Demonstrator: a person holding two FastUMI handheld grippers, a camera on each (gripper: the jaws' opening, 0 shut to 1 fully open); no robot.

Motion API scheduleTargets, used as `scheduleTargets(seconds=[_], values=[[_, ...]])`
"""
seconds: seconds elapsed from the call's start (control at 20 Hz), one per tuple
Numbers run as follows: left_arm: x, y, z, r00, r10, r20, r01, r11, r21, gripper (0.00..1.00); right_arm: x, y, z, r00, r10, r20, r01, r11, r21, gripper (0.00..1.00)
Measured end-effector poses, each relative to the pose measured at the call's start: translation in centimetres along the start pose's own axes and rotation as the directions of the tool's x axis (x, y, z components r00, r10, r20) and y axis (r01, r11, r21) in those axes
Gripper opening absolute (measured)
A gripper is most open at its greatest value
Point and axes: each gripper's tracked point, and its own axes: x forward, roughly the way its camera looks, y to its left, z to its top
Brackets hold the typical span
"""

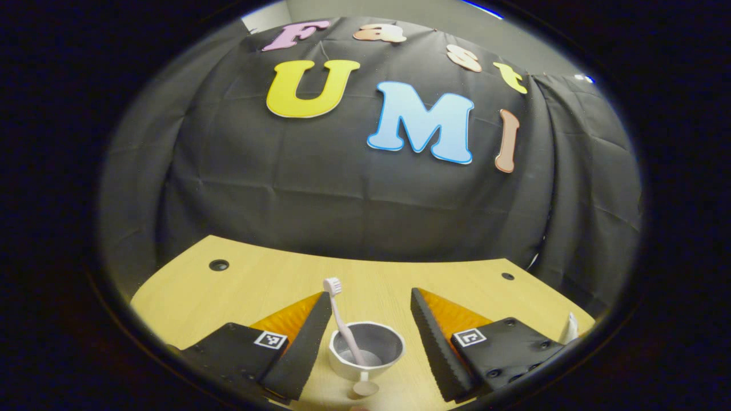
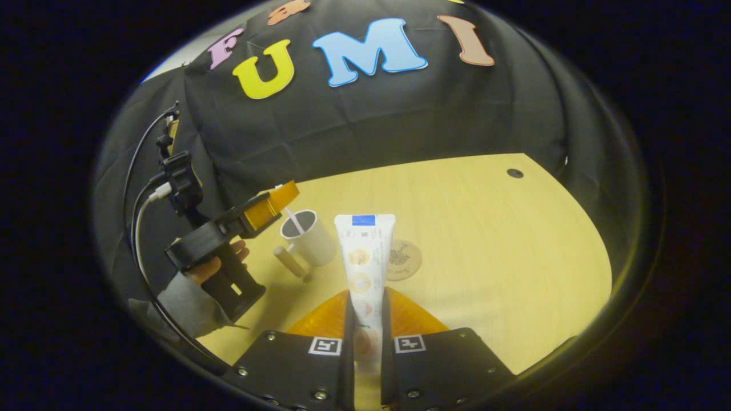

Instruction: Put the toothbrush and toothpaste on the desktop into the cup, then pick up the cup and place it on the coaster on the desktop.

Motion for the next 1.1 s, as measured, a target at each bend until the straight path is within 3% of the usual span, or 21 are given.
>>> scheduleTargets(seconds=[0.45, 0.6, 1.1], values=[[-3.7, 1.3, -1.0, 0.997, 0.021, -0.07, -0.022, 1.0, -0.01, 0.95, 4.2, 4.2, 4.9, 0.994, 0.084, 0.072, -0.078, 0.993, -0.089, 0.19], [-5.2, 2.8, -2.0, 0.993, 0.051, -0.105, -0.054, 0.998, -0.025, 0.92, 5.8, 5.2, 6.8, 0.991, 0.097, 0.095, -0.086, 0.99, -0.107, 0.19], [-8.9, 4.6, -6.1, 0.977, 0.048, -0.206, -0.065, 0.995, -0.078, 0.91, 12.3, 9.9, 12.4, 0.971, 0.163, 0.174, -0.154, 0.986, -0.062, 0.18]])
